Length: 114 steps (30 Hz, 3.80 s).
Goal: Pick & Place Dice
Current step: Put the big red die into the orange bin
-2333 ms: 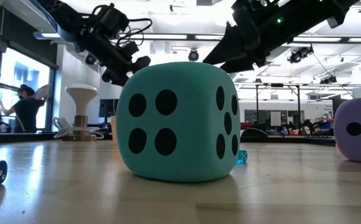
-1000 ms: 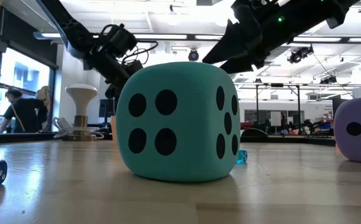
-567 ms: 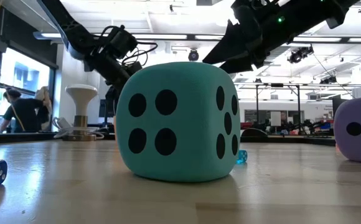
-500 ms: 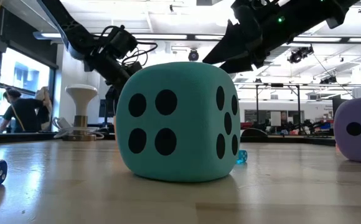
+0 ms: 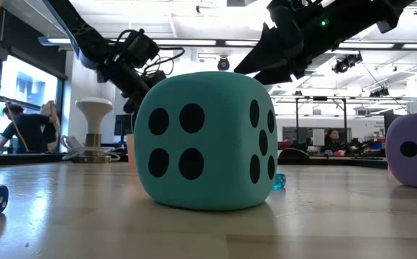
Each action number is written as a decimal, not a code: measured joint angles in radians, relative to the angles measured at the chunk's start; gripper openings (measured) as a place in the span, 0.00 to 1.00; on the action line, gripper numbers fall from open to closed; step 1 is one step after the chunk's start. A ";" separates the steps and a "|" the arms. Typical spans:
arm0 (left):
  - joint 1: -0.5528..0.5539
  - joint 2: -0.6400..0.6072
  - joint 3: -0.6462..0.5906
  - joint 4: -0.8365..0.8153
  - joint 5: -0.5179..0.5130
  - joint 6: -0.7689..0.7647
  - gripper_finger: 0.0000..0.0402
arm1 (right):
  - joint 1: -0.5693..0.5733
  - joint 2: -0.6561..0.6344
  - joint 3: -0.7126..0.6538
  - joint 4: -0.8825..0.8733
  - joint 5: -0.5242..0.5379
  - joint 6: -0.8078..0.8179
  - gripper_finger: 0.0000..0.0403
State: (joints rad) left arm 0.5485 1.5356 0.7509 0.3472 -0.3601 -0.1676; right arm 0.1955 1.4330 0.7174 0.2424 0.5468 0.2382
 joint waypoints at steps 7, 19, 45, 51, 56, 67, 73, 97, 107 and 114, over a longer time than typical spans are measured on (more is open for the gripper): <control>0.000 0.000 0.000 -0.012 0.037 -0.036 0.88 | 0.000 0.000 0.000 0.000 0.000 0.000 0.99; -0.006 0.000 0.000 -0.025 0.057 -0.067 0.88 | 0.000 0.000 0.000 -0.001 0.000 0.000 0.99; -0.032 -0.015 0.000 0.065 -0.012 0.030 0.99 | 0.000 0.000 0.000 -0.007 0.000 0.000 0.99; -0.049 0.007 0.000 0.043 -0.008 0.059 1.00 | -0.001 0.000 0.001 -0.008 0.000 0.000 0.99; -0.050 0.018 0.000 -0.006 -0.006 0.039 1.00 | -0.024 0.000 0.001 0.006 0.000 -0.006 0.99; -0.077 0.049 0.001 -0.086 -0.013 -0.028 1.00 | -0.058 0.000 0.001 0.008 -0.017 0.034 0.99; -0.130 0.046 0.000 -0.132 -0.011 -0.020 1.00 | -0.058 0.000 0.001 -0.001 -0.027 0.046 0.99; -0.291 0.044 0.000 -0.276 -0.090 0.012 1.00 | -0.202 0.125 0.000 0.303 -0.048 -0.067 0.99; -0.300 0.044 -0.001 -0.267 -0.091 -0.014 1.00 | -0.370 0.376 0.135 0.444 -0.269 -0.135 0.99; -0.312 0.045 -0.001 -0.258 -0.088 -0.014 1.00 | -0.398 0.467 0.363 0.142 -0.224 -0.167 0.99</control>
State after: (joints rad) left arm 0.2367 1.5803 0.7498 0.0889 -0.4484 -0.1812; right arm -0.2021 1.9002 1.0803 0.3849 0.3231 0.0708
